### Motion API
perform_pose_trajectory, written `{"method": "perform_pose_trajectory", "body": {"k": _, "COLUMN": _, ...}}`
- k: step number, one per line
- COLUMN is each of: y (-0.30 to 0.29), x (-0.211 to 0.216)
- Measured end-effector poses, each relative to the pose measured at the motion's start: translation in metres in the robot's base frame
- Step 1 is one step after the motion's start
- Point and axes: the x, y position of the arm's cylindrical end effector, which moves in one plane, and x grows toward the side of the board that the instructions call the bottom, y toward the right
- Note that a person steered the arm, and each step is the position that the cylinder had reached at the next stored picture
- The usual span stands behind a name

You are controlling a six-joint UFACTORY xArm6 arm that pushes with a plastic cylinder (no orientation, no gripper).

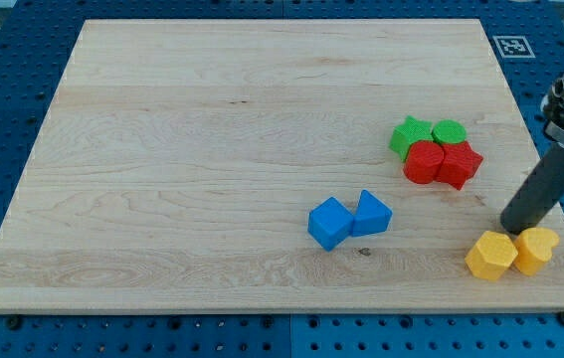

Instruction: Move the triangle at the top right of the heart

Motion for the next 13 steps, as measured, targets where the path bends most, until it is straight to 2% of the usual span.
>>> {"method": "perform_pose_trajectory", "body": {"k": 1, "y": -0.019, "x": -0.007}}
{"method": "perform_pose_trajectory", "body": {"k": 2, "y": -0.069, "x": -0.010}}
{"method": "perform_pose_trajectory", "body": {"k": 3, "y": -0.102, "x": -0.002}}
{"method": "perform_pose_trajectory", "body": {"k": 5, "y": -0.131, "x": 0.025}}
{"method": "perform_pose_trajectory", "body": {"k": 6, "y": -0.177, "x": 0.012}}
{"method": "perform_pose_trajectory", "body": {"k": 7, "y": -0.188, "x": -0.020}}
{"method": "perform_pose_trajectory", "body": {"k": 8, "y": -0.187, "x": -0.035}}
{"method": "perform_pose_trajectory", "body": {"k": 9, "y": -0.161, "x": -0.040}}
{"method": "perform_pose_trajectory", "body": {"k": 12, "y": -0.024, "x": -0.038}}
{"method": "perform_pose_trajectory", "body": {"k": 13, "y": -0.026, "x": -0.042}}
